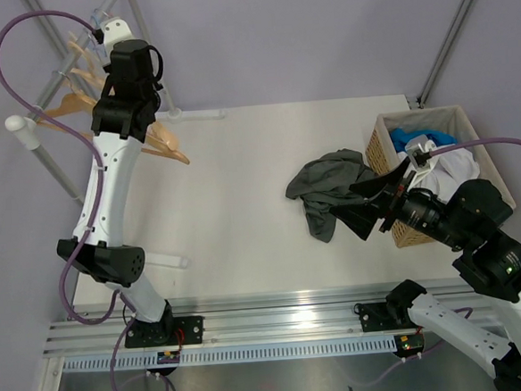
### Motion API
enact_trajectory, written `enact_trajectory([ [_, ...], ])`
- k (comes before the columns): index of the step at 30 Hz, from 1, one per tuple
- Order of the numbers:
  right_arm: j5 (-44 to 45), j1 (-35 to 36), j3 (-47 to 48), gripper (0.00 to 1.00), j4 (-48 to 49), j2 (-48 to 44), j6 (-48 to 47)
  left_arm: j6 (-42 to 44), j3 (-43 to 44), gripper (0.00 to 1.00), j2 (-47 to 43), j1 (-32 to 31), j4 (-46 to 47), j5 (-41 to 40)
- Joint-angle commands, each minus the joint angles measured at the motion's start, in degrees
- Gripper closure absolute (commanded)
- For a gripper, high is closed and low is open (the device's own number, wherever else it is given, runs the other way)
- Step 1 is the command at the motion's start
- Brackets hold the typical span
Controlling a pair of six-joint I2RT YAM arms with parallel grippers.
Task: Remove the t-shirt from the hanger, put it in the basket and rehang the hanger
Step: Place the hanger at the clothesline.
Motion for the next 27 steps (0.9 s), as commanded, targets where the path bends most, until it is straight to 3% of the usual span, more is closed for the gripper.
enact_trajectory([
  [1, -0.7, 0.2, -0.4, 0.00, 2.7, 0.0, 0.6, 1.8, 4.2, 1.00, 1.2, 1.4, 3.2, 4.3],
  [9, -0.8, 0.2, -0.5, 0.00, 2.8, 0.0, 0.4, -1.5, 6.3, 1.00, 5.3, 5.0, 3.3, 13.0],
  [20, -0.2, 0.2, -0.6, 0.00, 2.7, -0.4, 0.3, -2.4, 6.0, 1.00, 7.2, 6.7, 3.3, 11.2],
  [27, -0.3, 0.1, -0.9, 0.00, 2.7, 0.0, 0.4, -4.1, 10.4, 1.00, 6.5, 9.6, 3.3, 15.3],
])
